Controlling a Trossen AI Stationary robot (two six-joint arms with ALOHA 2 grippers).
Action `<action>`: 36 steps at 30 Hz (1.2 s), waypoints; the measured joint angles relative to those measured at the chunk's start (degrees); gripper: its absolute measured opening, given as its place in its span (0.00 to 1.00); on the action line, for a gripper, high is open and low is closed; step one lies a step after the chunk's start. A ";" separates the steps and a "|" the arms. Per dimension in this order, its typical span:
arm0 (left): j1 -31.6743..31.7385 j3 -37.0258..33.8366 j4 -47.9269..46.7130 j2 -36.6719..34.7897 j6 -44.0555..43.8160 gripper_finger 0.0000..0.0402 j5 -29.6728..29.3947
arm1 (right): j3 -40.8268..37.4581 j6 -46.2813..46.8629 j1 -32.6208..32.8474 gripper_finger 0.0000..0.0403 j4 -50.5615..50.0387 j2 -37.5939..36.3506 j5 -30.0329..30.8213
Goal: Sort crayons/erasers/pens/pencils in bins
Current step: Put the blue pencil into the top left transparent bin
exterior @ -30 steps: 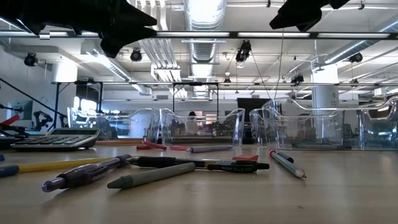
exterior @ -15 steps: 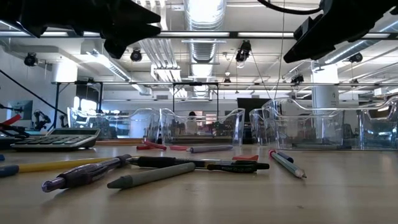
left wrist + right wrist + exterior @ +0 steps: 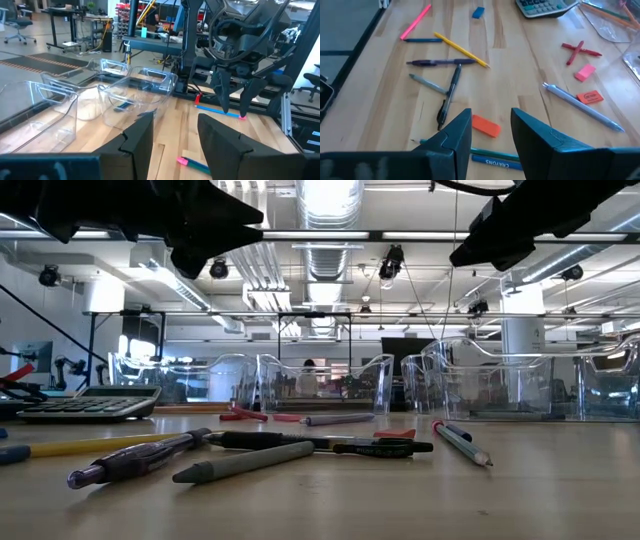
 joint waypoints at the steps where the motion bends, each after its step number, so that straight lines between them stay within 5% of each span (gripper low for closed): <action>1: 0.00 0.19 0.08 0.27 -0.02 0.35 0.00 | 0.00 0.00 0.00 0.32 0.10 0.00 -0.02; 7: 0.00 0.84 -0.03 1.60 -0.07 0.35 0.02 | 4.23 3.64 0.00 0.32 -9.44 -1.24 -0.07; 16: -0.86 0.65 -0.07 1.43 -1.55 0.35 0.21 | 20.29 26.82 0.00 0.32 -50.53 -1.42 -6.61; 20: -0.88 0.93 -0.24 1.06 -1.40 0.35 0.26 | 23.88 38.40 1.06 0.32 -61.27 -1.53 -9.83; 28: -0.85 0.80 -0.08 -0.13 0.85 0.35 0.45 | 19.05 57.23 6.01 0.33 -64.41 -2.58 -19.49; 36: -0.85 1.02 -0.04 -0.48 1.76 0.35 0.47 | 8.00 71.58 12.49 0.47 -60.27 -7.02 -21.01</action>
